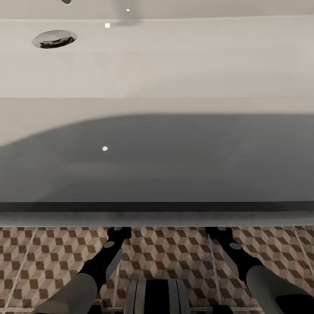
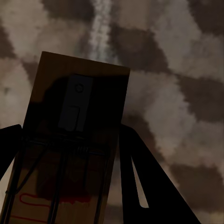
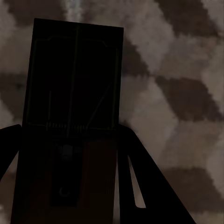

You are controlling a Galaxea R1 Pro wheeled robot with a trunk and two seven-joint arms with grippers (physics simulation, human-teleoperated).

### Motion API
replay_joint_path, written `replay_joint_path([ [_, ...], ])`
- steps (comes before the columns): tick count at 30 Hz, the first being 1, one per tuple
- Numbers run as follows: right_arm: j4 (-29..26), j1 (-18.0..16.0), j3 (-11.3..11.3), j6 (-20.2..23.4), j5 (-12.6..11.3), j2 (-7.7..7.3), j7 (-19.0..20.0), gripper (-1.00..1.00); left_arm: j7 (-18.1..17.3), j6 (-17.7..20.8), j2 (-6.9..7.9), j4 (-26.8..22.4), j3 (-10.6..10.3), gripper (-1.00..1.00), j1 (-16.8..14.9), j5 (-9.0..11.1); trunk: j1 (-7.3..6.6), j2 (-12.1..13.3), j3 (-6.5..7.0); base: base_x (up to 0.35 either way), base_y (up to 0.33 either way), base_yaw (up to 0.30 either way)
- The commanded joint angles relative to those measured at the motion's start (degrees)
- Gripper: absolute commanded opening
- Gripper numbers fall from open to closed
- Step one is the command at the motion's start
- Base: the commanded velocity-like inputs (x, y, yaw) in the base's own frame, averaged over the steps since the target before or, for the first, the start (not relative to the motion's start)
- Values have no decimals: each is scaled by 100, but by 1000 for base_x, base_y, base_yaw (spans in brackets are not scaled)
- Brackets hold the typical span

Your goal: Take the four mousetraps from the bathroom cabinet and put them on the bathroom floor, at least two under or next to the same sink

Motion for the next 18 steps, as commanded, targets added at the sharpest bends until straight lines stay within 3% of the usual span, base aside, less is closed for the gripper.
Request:
replay_joint_path([
  [1, 4, -3, 49, -21, -75, -3, -14, -100, 47, -18, 9, 4, -49, -100, -3, 41, -1, -1, -3, 0, 0, 0],
  [18, 18, -3, 40, -309, -93, -3, -14, -100, 47, -12, 11, 14, -42, -100, -3, 33, -1, -1, -3, 0, 0, 0],
])
